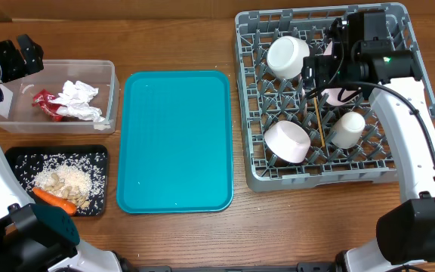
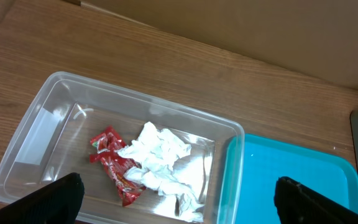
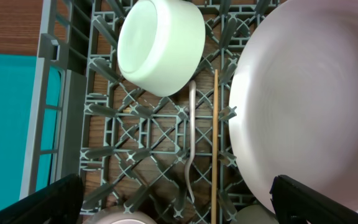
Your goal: Sort waste into correct bins and load items into the dishwasher rack
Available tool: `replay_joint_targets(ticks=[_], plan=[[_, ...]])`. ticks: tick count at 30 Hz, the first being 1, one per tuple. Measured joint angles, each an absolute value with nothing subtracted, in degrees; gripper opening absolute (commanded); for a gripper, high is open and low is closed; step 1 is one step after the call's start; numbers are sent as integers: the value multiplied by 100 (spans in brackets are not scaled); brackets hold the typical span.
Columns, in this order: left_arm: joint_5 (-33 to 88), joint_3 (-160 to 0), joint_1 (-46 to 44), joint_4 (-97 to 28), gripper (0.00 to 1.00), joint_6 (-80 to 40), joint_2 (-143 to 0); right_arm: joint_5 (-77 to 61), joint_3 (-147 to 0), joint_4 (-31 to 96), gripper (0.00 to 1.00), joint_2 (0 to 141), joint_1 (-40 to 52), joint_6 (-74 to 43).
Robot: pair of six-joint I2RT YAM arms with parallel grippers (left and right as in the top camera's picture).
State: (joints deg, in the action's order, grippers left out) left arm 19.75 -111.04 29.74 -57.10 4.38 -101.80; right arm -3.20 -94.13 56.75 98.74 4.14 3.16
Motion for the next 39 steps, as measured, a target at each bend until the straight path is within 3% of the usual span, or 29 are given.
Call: replay_joint_targets(ticks=[27, 39], plan=[[1975, -11104, 2974, -5710, 100, 438, -10180, -320, -9413, 5706, 100, 9839, 416, 316], [1975, -11104, 2974, -5710, 100, 438, -10180, -320, -9413, 5708, 100, 8357, 416, 298]])
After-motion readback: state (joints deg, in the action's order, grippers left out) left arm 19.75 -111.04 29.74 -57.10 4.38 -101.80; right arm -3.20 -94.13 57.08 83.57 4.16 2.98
